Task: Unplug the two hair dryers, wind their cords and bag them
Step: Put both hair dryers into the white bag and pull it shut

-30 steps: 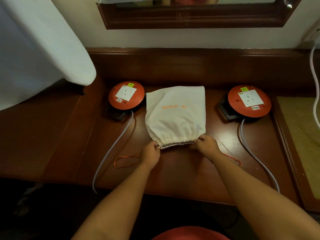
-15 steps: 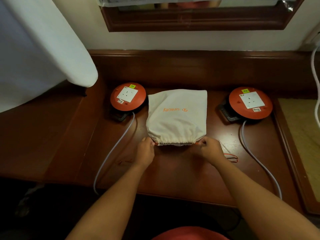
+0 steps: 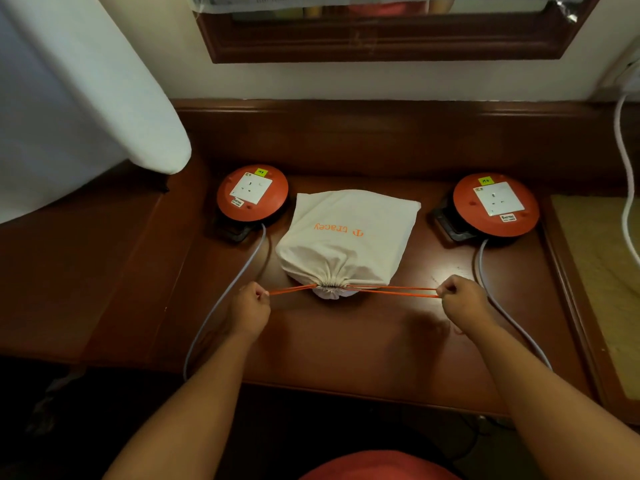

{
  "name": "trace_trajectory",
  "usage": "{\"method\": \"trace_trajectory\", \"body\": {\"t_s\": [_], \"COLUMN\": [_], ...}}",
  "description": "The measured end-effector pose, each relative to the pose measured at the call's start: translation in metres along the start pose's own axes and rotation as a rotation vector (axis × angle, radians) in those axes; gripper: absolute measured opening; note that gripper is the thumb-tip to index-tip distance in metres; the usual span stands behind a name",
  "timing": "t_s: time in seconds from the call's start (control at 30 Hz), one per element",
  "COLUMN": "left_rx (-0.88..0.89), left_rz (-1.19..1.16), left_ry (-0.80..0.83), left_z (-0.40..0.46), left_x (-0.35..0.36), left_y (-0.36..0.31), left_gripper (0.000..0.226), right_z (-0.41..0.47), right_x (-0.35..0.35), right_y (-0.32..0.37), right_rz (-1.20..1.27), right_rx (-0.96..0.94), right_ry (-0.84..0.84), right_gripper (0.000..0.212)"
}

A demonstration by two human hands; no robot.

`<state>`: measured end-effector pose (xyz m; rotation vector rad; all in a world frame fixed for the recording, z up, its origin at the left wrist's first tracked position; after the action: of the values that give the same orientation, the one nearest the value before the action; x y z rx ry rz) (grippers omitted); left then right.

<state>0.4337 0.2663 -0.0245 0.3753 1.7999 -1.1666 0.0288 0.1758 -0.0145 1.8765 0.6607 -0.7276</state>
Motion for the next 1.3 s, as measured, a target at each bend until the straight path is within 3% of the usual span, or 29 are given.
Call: {"method": "trace_trajectory", "body": {"t_s": [0.1,0.2,0.3,0.37,0.53,0.67,0.73,0.87,0.97,1.1,1.3], "left_rx": [-0.023,0.033,0.017,0.054,0.162,0.088,0.073,0.077,0.111,0.217,0.44], "left_rz": [-0.024,0.008,0.134,0.156,-0.015,-0.112,-0.118,-0.105,-0.125,-0.008,0.343], "left_ry": [0.061,0.111,0.168,0.169,0.229,0.301,0.338,0.302,0.306,0.31,0.49], "left_z": [-0.004,-0.008,-0.01,-0.012,-0.01,-0.004,-0.004,-0.007,-0.016,-0.027,-0.043], "left_x": [0.006,0.011,0.023,0.027,0.04,0.048,0.05,0.05,0.049,0.047,0.064], "left_y": [0.004,-0.001,-0.007,-0.02,-0.05,-0.049,-0.049,-0.046,-0.05,-0.055,-0.063], "left_gripper": [0.019,0.006,0.051,0.06,0.039,0.028,0.008,0.026,0.018,0.013,0.016], "right_z": [0.003,-0.004,-0.017,-0.029,-0.053,-0.056,-0.056,-0.054,-0.053,-0.05,-0.054], "right_x": [0.007,0.026,0.046,0.063,0.099,0.112,0.115,0.116,0.113,0.101,0.078], "right_y": [-0.009,-0.013,0.007,0.032,0.073,0.08,0.083,0.085,0.082,0.074,0.057], "right_rz": [-0.146,-0.34,-0.384,-0.33,-0.174,-0.117,-0.112,-0.066,-0.053,-0.061,-0.243], "right_rx": [-0.029,-0.057,-0.151,-0.249,-0.408,-0.364,-0.328,-0.269,-0.223,-0.212,-0.244], "right_ry": [0.118,0.222,0.163,0.149,0.186,0.153,0.153,0.127,0.115,0.098,0.058], "right_gripper": [0.015,0.019,0.034,0.029,0.025,0.022,0.021,0.009,0.011,0.015,0.02]}}
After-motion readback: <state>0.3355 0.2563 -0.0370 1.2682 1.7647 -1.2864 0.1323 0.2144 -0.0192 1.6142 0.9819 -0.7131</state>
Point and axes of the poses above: each hand's wrist, its own z-axis towards the middle knuckle, its own x-axis out of the palm, y = z × x, the point moved 6 cm from there along z, towards the middle knuckle, and after that the axes turned 2 degrees about -y, right-handed, at the moved point
